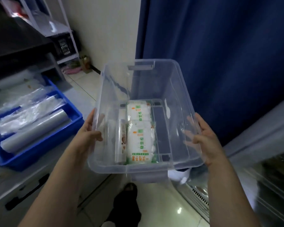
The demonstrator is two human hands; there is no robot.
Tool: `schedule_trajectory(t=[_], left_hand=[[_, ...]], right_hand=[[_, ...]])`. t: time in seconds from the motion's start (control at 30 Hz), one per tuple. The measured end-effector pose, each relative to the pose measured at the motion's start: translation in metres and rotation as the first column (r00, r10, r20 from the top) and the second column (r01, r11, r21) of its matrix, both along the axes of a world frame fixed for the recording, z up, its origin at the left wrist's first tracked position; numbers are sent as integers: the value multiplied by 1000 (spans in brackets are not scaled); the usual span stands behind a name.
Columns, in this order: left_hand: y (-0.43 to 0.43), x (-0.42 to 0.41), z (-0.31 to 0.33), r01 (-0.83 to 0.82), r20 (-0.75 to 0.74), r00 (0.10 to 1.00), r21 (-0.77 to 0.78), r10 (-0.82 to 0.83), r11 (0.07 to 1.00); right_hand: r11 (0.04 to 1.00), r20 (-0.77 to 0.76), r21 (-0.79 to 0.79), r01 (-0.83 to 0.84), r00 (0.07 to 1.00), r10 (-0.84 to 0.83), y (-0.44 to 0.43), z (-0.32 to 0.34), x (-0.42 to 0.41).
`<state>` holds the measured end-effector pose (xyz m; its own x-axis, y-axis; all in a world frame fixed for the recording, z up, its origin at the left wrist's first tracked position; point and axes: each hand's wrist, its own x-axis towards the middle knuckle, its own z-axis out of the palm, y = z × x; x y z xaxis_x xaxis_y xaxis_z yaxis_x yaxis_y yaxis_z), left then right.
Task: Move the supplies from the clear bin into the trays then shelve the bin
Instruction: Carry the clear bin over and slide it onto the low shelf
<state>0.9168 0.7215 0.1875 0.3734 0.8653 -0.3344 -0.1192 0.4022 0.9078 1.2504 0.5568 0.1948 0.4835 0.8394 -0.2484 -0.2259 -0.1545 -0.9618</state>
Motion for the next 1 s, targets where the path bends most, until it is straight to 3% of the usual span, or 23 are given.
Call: schedule_trajectory(t=[0.3,0.57,0.8,1.0], left_hand=[[173,50,-2,-56,69,996,-37,59,998],[276,68,-3,-227,-1,974,-34,227,973],[336,85,-11,-528,-94,847,-27,523,849],[394,110,-5,-647,-117,752,51,648,761]], right_hand=[[998,-39,13,-62,997,63,187,3,66],[972,-46,-25,-233,972,231,354,-3,98],[868,3,0,-497,868,497,530,-10,112],[780,-22,12,-625,780,626,652,-17,125]])
